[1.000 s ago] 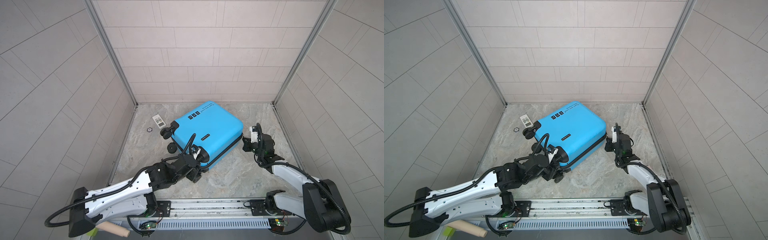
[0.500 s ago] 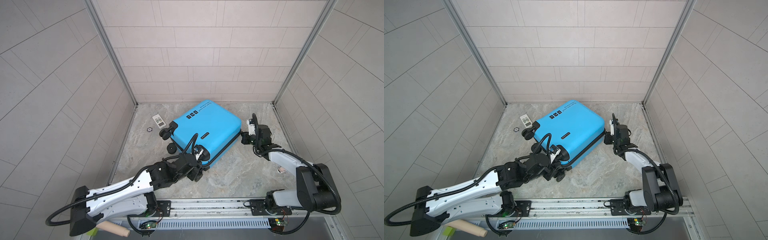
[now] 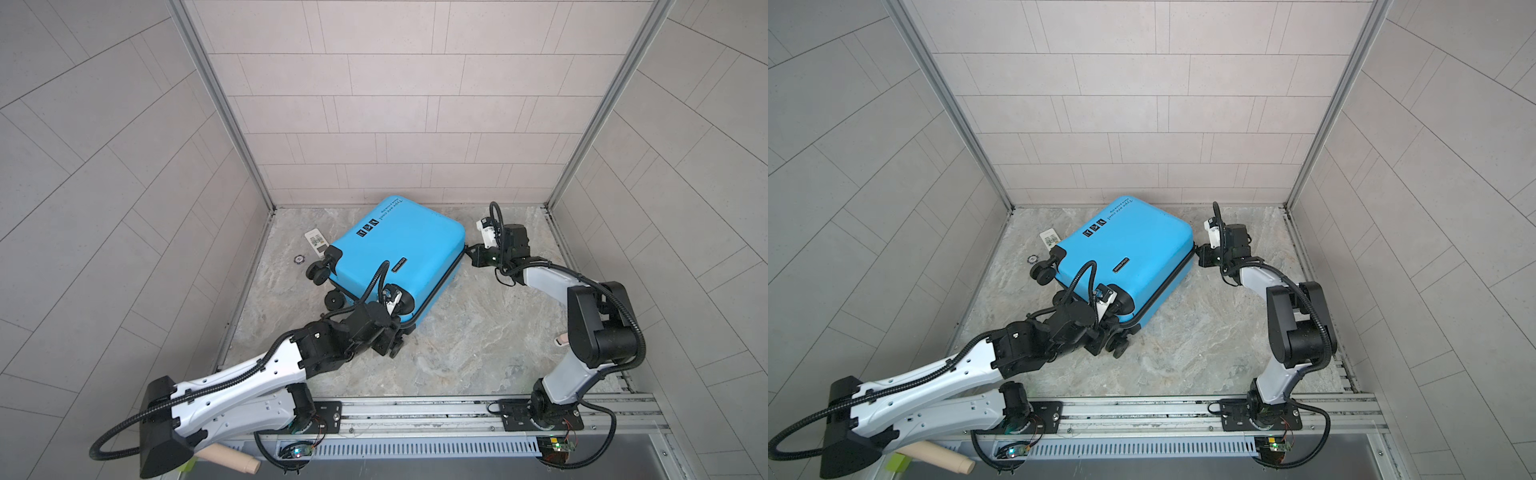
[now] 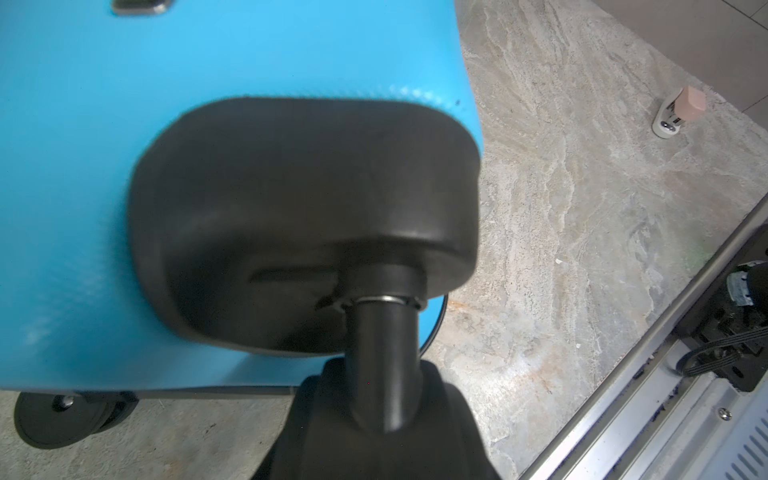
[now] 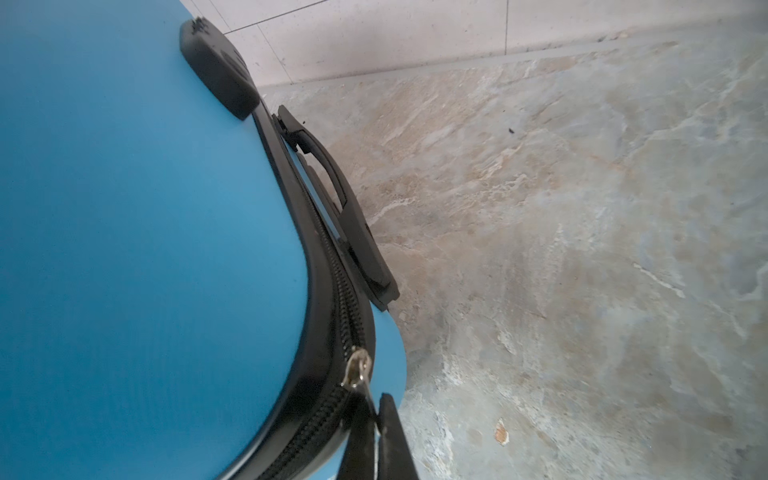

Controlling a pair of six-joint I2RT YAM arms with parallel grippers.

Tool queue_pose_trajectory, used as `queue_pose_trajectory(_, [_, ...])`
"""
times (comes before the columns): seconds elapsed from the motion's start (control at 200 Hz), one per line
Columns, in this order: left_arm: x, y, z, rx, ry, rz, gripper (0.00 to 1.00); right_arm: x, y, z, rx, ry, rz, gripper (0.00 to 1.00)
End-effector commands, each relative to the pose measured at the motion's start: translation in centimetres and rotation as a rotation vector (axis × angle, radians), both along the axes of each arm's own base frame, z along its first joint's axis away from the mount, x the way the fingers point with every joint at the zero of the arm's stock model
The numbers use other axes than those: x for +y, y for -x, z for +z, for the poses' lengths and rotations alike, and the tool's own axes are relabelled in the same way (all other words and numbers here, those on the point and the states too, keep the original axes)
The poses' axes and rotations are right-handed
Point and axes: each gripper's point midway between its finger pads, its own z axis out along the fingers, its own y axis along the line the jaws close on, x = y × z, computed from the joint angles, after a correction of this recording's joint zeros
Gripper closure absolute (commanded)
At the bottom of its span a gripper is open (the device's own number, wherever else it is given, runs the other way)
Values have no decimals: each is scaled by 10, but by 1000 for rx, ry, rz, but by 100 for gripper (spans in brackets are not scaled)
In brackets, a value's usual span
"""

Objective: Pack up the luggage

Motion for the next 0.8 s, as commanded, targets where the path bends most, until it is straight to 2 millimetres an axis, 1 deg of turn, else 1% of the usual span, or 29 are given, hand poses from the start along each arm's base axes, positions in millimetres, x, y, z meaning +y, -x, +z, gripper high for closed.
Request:
queue_pose_trajectory(0.0, [11,44,-11,116,-68,-163,100,-140,-60,55,-219,156,-472,100])
queue_pose_trajectory(0.135, [9,47,-6,77,-94,-186,100,-157,-60,47,-189,163,-506,100])
queue_pose_trajectory(0.175, [7,49,-4,56,-103,-205,100,-164,-58,48,-192,165,-526,100])
queue_pose_trajectory(0.225, [2,52,-1,21,-119,-241,100,-170,-56,50,-208,160,-547,100])
queue_pose_trajectory(0.29, [-9,62,2,-14,-152,-310,100,-175,-54,60,-252,150,-575,100])
queue_pose_trajectory(0.34, [-17,68,-1,-13,-195,-353,100,-179,-57,68,-280,144,-597,100])
queue_pose_trajectory(0.415, [-25,79,-10,19,-253,-419,100,-183,-71,71,-271,133,-622,100])
queue_pose_trajectory(0.47, [-30,85,-16,46,-279,-456,100,-202,-75,65,-207,137,-742,100])
queue_pose_trajectory(0.515, [-35,89,-19,63,-288,-474,100,-213,-76,60,-184,108,-819,100])
queue_pose_trajectory(0.57, [-40,92,-21,77,-287,-493,100,-218,-79,60,-216,43,-867,100])
queue_pose_trajectory(0.62, [-43,94,-23,84,-283,-506,100,-221,-81,60,-217,26,-893,100])
queue_pose_trajectory(0.731, [-45,97,-24,95,-265,-512,100,-221,-82,58,-175,91,-864,100])
queue_pose_trajectory(0.791, [-44,94,-22,82,-252,-492,100,-219,-81,58,-173,110,-838,100])
